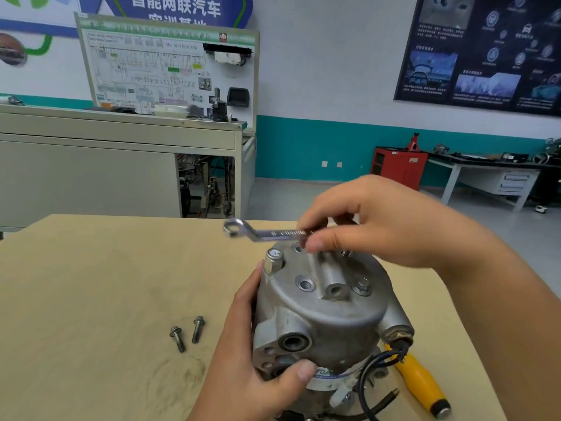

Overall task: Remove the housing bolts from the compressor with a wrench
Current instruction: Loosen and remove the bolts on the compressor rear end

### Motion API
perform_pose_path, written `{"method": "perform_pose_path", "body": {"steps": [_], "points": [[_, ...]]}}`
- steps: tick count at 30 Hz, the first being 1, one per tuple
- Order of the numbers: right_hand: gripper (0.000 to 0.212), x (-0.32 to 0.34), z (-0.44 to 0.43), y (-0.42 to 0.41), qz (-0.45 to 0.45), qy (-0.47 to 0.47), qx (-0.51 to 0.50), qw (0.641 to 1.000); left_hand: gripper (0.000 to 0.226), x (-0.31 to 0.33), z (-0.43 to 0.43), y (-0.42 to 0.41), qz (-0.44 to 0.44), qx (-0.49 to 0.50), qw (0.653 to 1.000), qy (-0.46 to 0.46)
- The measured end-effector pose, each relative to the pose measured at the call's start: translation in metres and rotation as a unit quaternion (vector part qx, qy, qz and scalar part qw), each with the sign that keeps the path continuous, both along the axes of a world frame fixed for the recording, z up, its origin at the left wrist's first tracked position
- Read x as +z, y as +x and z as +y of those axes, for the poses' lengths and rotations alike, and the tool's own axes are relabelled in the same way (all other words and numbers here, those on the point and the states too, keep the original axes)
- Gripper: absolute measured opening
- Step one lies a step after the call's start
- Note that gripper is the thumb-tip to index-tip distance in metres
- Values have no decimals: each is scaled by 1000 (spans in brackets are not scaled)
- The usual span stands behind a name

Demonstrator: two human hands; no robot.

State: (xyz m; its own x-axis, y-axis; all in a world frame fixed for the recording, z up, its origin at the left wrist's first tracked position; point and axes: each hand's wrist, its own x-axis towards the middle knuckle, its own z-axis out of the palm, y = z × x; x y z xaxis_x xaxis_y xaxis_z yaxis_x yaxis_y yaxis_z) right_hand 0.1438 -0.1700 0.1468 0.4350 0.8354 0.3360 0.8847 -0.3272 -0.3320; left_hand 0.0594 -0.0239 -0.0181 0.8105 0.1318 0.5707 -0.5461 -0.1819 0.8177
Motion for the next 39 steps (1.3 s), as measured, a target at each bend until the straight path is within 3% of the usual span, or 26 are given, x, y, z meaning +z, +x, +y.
{"method": "perform_pose_path", "body": {"steps": [3, 7, 9, 11, 12, 13, 15, 16, 19, 21, 25, 28, 33, 39], "points": [[8, -17, -15, -10, -141, 34, -18, 989, 89, 2, 2, 4, -1, -14, 1000, 1], [16, -46, -39, -13, -182, 184, -18, 966, 90, 30, 18, 17, 43, 43, 991, -122], [15, -62, -50, -10, -143, 265, -19, 953, 91, 47, 19, 10, -2, 73, 995, -70], [12, -76, -53, -6, -22, 364, -22, 931, 55, 69, 17, 3, -28, 94, 995, -4], [14, -81, -50, -4, 86, 431, -18, 898, 34, 80, 16, 5, -28, 97, 994, 38], [15, -84, -47, -2, 215, 500, -10, 839, 21, 92, 14, 12, -18, 94, 992, 85], [16, -87, -41, 7, 426, 575, 11, 698, 22, 114, 10, 30, 46, 59, 980, 186], [19, -86, -38, 10, 483, 584, 12, 653, 25, 123, 6, 38, 81, 37, 971, 223], [15, -72, -30, 20, 558, 584, 1, 590, 31, 139, -5, 54, 143, -18, 945, 295], [12, -61, -25, 27, 579, 575, -11, 578, 31, 145, -9, 59, 159, -31, 931, 328], [14, -43, -19, 37, 575, 554, -17, 602, 38, 151, -11, 65, 162, -31, 914, 371], [15, -40, -23, 38, 577, 565, -13, 590, 37, 153, -13, 63, 154, -36, 912, 379], [16, -45, -37, 36, 583, 592, -34, 555, 29, 152, -14, 63, 133, -25, 921, 366], [17, -50, -48, 31, 572, 610, -44, 547, 19, 156, -14, 59, 73, 12, 952, 297]]}}
